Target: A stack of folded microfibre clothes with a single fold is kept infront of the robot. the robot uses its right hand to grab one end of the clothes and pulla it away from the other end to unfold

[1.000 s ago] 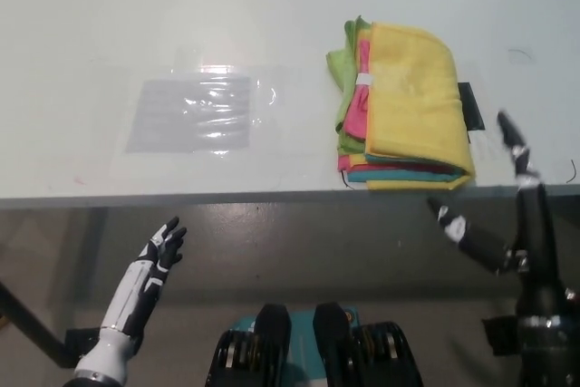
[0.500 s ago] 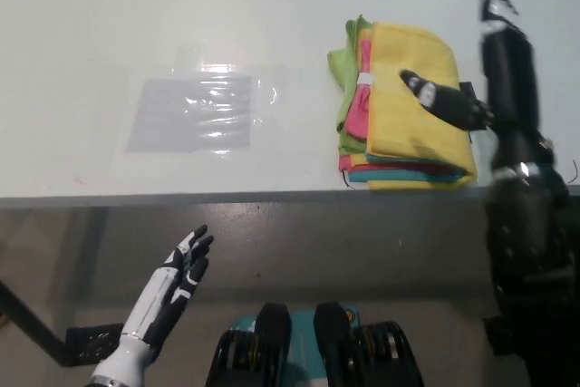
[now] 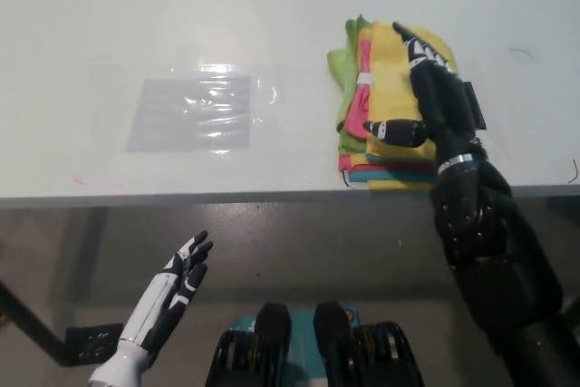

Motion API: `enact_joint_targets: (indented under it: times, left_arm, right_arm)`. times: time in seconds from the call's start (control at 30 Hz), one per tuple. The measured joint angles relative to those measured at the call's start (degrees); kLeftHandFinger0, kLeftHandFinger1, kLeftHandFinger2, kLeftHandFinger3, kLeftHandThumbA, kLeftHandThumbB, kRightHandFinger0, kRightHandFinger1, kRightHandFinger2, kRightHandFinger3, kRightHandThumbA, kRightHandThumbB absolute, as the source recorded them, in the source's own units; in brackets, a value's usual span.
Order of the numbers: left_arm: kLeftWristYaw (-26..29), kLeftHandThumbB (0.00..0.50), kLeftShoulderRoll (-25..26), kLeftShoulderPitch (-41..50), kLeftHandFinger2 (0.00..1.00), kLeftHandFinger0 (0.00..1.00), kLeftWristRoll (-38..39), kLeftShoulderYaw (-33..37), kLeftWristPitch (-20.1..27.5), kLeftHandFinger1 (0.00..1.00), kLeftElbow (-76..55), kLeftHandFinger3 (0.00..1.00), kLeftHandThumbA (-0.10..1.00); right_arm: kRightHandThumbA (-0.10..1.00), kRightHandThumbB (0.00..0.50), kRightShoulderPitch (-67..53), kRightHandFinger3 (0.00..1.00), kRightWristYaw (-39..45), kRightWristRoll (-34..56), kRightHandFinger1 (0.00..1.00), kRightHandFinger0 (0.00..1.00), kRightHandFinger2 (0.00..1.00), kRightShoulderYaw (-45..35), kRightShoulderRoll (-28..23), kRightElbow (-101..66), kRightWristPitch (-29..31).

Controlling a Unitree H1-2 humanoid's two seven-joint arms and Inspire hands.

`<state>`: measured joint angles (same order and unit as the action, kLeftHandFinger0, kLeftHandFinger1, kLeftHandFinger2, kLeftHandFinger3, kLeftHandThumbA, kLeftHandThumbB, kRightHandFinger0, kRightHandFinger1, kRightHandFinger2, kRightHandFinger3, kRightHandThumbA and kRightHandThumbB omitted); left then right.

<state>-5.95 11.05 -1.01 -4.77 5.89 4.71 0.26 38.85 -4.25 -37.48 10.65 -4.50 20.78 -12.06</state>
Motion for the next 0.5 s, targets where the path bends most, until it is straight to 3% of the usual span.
enact_joint_targets:
  times: [0.5]
  left_arm:
    - [0.0, 0.264, 0.1, 0.0, 1.0, 1.0, -0.4, 0.0, 0.0, 1.0, 0.4, 1.0, 0.94]
  right_arm:
    - [1.0, 0.432, 2.1, 1.0, 0.4, 3.2, 1.0, 1.0, 1.0, -0.1, 0.3, 12.2, -1.7]
